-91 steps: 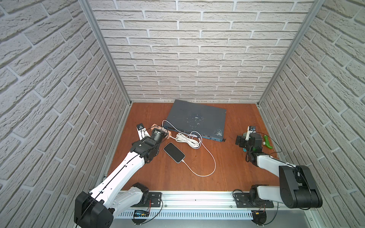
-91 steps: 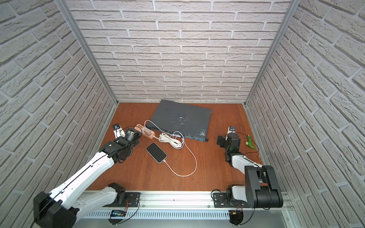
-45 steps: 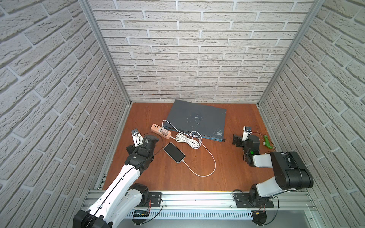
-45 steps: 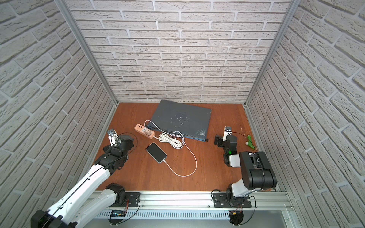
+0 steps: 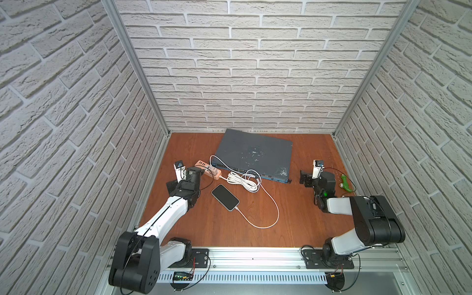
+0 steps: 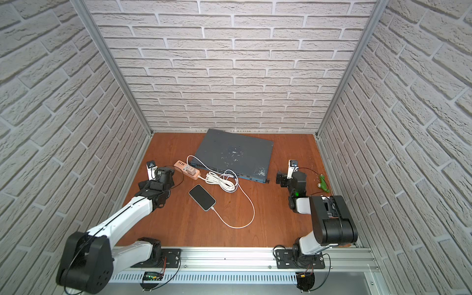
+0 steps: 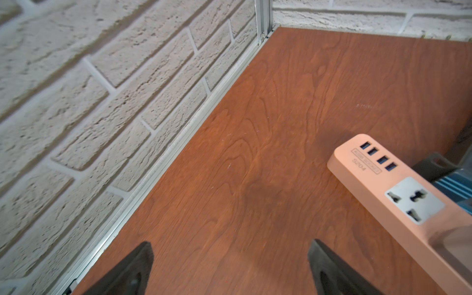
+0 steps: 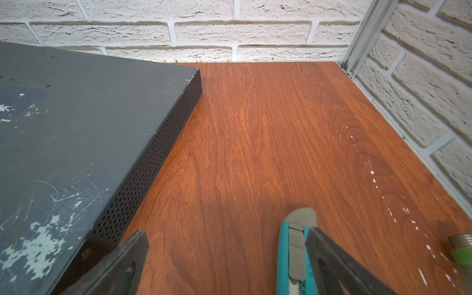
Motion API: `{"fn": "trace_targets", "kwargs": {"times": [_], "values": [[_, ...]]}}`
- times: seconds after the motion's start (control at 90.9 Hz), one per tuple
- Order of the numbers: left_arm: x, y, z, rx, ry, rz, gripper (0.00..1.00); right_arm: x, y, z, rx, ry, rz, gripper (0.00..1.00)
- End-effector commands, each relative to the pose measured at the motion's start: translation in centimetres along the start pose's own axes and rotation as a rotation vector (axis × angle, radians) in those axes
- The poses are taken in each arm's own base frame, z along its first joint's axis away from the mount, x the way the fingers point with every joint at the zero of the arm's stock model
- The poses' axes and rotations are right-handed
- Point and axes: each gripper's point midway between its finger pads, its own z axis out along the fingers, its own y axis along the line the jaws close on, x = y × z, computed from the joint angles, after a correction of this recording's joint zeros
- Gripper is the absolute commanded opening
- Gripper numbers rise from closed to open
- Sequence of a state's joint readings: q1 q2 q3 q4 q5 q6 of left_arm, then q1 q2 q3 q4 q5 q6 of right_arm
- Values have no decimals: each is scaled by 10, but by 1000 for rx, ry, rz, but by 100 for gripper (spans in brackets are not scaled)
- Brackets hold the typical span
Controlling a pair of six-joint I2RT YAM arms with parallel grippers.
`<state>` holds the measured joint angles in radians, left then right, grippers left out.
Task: Plug the charging cable into the phone
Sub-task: Reset both arms
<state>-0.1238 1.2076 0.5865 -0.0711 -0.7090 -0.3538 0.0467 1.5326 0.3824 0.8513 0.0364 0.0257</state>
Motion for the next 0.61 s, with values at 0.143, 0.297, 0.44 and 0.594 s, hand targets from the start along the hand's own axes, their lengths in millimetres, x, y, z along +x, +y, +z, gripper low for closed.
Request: {"fn": "trace_targets", "kwargs": {"times": [0.143, 0.297, 0.44, 0.594], "values": [[-13, -26, 45, 161, -115, -54, 95, -8, 2, 2, -7, -21, -7, 99], [-27, -62, 49, 316, -194, 66, 94, -9, 2, 2, -10, -20, -7, 99], [-20, -67, 50, 364, -235, 56, 96, -9, 2, 2, -10, -19, -4, 99], [-7, -67, 44, 425, -274, 34, 96, -8, 1, 3, -9, -16, -4, 99]]}}
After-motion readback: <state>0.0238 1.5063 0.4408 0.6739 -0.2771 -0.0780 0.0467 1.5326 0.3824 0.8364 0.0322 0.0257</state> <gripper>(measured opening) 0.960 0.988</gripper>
